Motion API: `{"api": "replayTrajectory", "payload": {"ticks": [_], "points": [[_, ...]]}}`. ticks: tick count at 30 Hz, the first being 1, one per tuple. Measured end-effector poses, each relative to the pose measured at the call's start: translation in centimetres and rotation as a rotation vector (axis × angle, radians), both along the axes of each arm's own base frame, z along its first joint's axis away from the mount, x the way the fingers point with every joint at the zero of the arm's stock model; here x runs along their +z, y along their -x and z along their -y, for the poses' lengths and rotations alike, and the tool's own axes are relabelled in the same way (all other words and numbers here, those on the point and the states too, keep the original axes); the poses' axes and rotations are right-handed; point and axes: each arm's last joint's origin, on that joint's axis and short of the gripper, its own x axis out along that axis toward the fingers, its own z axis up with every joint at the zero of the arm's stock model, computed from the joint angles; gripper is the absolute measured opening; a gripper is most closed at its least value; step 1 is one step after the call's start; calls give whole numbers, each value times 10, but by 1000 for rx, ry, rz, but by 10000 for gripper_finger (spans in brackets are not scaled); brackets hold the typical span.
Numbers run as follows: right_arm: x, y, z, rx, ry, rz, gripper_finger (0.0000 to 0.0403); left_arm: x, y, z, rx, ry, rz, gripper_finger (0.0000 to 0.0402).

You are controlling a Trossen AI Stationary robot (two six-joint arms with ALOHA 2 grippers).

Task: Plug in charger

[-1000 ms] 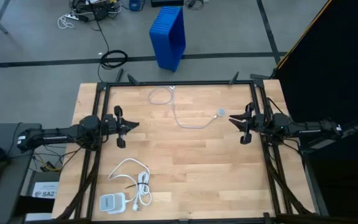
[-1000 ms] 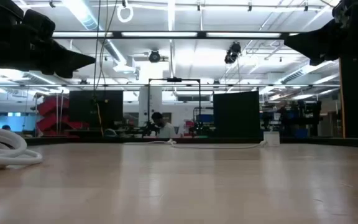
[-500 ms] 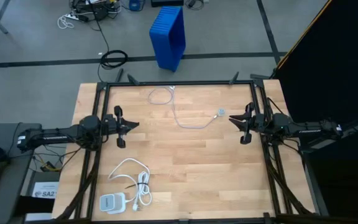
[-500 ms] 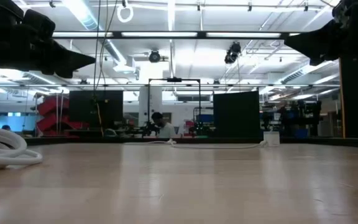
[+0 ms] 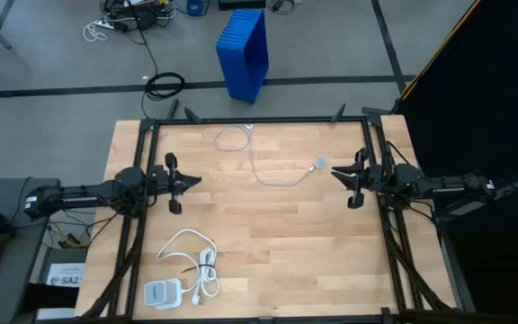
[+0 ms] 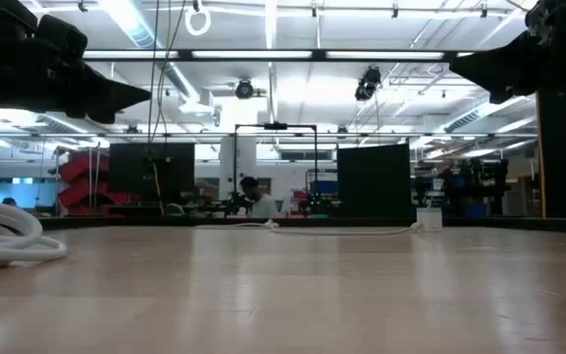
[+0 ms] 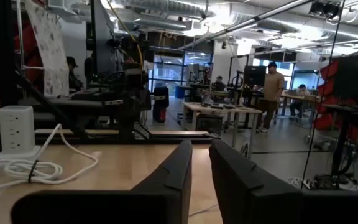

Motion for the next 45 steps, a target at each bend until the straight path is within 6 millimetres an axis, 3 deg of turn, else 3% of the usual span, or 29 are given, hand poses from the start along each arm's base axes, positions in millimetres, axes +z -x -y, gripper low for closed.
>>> {"api": "replayTrajectory", "payload": {"ticks": [11,31,45], "points": [[0,0,0,0,0,1,48,0,0,0,0,0,0,1],[0,0,0,0,0,0,25,0,0,0,0,0,0,1],[0,0,0,0,0,0,42,0,0,0,-1,7,2,1]]}}
